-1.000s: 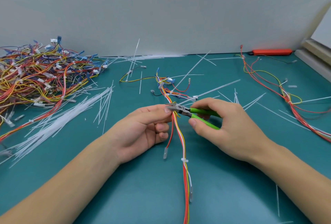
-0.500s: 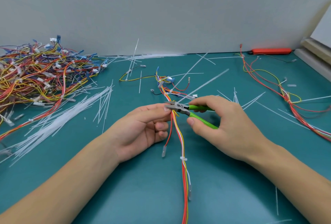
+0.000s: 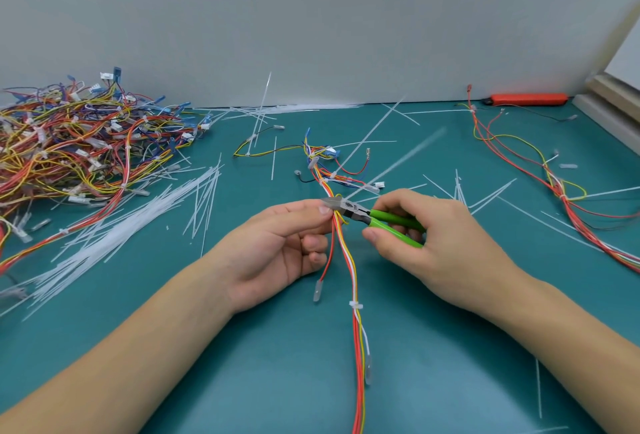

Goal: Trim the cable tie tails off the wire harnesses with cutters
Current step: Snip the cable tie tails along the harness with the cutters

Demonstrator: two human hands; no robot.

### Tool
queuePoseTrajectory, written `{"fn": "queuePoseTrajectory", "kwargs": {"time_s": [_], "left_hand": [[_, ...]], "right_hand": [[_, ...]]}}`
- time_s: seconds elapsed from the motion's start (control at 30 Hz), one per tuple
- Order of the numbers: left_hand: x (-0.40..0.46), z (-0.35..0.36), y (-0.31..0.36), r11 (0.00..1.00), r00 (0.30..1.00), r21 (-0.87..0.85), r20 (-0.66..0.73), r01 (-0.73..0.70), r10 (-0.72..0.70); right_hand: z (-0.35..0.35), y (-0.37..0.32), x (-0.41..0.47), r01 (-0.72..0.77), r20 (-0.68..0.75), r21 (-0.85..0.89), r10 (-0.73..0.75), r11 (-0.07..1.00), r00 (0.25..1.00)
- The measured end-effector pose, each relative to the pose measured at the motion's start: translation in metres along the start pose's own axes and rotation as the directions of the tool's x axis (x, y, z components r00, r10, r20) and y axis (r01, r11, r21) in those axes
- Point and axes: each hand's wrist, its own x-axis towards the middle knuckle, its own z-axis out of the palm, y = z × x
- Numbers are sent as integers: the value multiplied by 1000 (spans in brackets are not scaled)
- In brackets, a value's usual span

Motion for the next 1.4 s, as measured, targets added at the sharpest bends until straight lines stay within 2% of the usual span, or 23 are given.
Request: {"fn": "queuePoseTrajectory", "kwargs": {"time_s": [0.23,0.87,1.03,1.17,1.4], "left_hand": [[1,-2,-1,1000,1000,7,5,2,-2],[2,4,-4,999,993,47,-115,-10,15],[2,7,-3,999,992,35,-126,-13,17],[1,6,-2,999,993,35,-114,-8,12],[0,7,-1,1000,995,30,-101,-2,5]], "right_hand": [[-1,3,1,15,16,-21,-14,1000,1000],[11,10,3,-10,14,-2,10,1000,1000],[14,8,0,-4,-38,-94,0,996,999],[13,7,1,18,-18,-145,-21,989,1000],[11,8,2,27,23,-126,-24,992,999]]}}
